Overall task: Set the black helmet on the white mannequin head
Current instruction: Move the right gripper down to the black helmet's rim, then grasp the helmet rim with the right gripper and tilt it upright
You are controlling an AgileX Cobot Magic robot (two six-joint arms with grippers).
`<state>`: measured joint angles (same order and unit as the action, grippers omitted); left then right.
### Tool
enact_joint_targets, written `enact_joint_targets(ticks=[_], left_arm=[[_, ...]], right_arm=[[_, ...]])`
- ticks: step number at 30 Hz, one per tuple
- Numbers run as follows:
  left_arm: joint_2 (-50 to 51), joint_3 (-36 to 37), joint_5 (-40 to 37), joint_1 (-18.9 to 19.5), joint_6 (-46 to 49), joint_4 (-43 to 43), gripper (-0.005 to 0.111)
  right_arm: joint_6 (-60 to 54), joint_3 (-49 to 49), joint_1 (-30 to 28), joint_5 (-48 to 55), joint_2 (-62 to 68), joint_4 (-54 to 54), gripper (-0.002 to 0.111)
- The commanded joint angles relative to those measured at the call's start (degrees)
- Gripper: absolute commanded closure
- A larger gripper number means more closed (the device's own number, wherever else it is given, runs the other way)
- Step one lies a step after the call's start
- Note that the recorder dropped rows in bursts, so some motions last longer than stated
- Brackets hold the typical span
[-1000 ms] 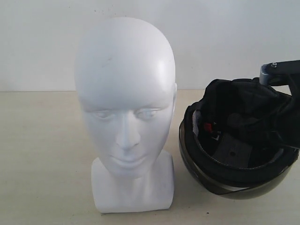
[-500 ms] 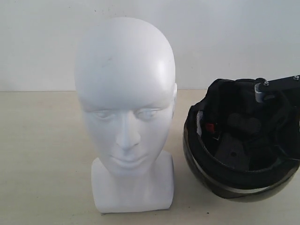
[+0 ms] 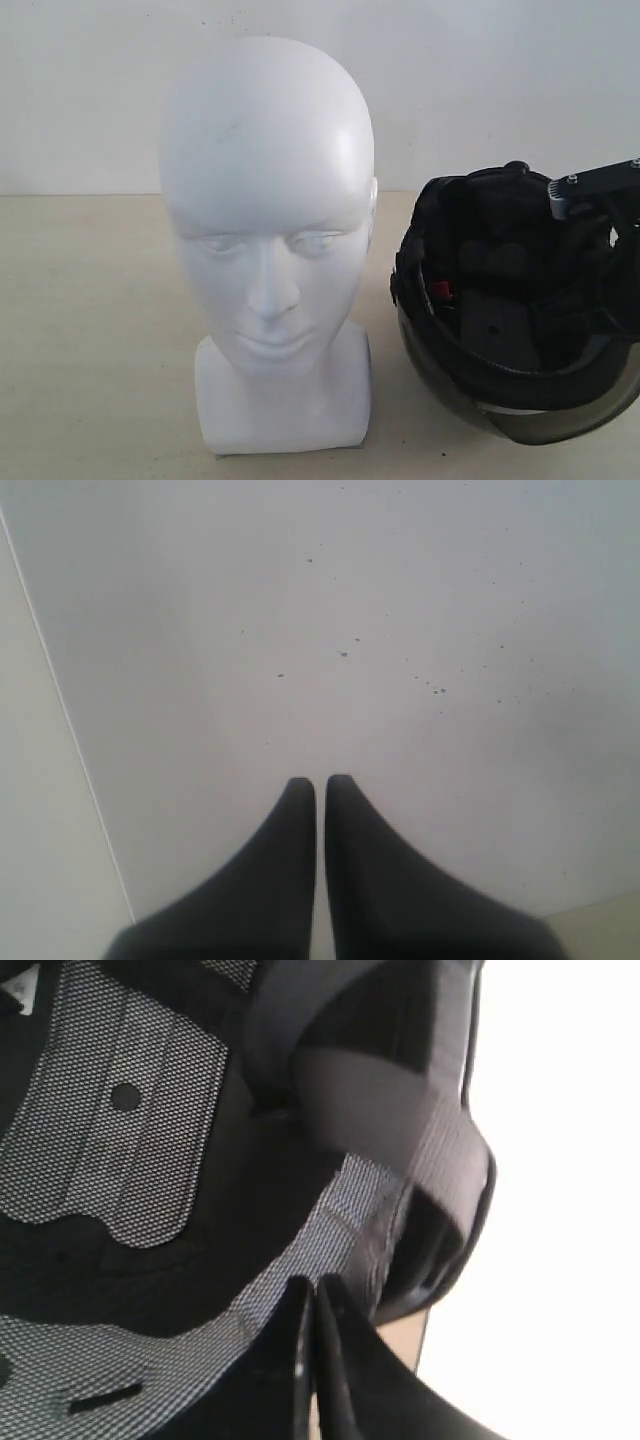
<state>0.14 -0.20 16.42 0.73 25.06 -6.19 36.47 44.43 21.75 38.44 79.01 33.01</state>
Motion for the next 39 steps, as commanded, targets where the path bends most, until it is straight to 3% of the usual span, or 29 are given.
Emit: enact_joint_targets(ticks=[1, 25, 29, 32, 36, 39], left_arm=[[-0.14, 0.20, 0.30, -0.08, 0.04, -0.18, 0.102], [-0.14, 0.20, 0.30, -0.08, 0.04, -0.18, 0.102], [-0.14, 0.20, 0.30, -0.08, 0.04, -0.18, 0.102], [-0.14, 0.20, 0.30, -0.08, 0.04, -0.18, 0.102], [-0.14, 0.20, 0.30, -0.08, 0.04, -0.18, 0.102], [-0.14, 0.20, 0.30, -0.08, 0.04, -0.18, 0.102]], right_arm=[[0.33, 0.33, -0.11, 0.54, 0.02, 0.78, 0.108], [-3.17, 0.33, -0.11, -2.39, -0.10, 2.73, 0.108], [-16.80, 2.76, -0.01, -4.28, -1.57, -4.92, 0.108], [-38.14, 9.49, -0.01, 3.62, -1.69, -20.31, 0.108], [-44.37, 10.89, -0.01, 4.87, -1.69, -22.81, 0.108], [-55.77, 13.77, -0.01, 13.60, -1.69, -30.64, 0.108]])
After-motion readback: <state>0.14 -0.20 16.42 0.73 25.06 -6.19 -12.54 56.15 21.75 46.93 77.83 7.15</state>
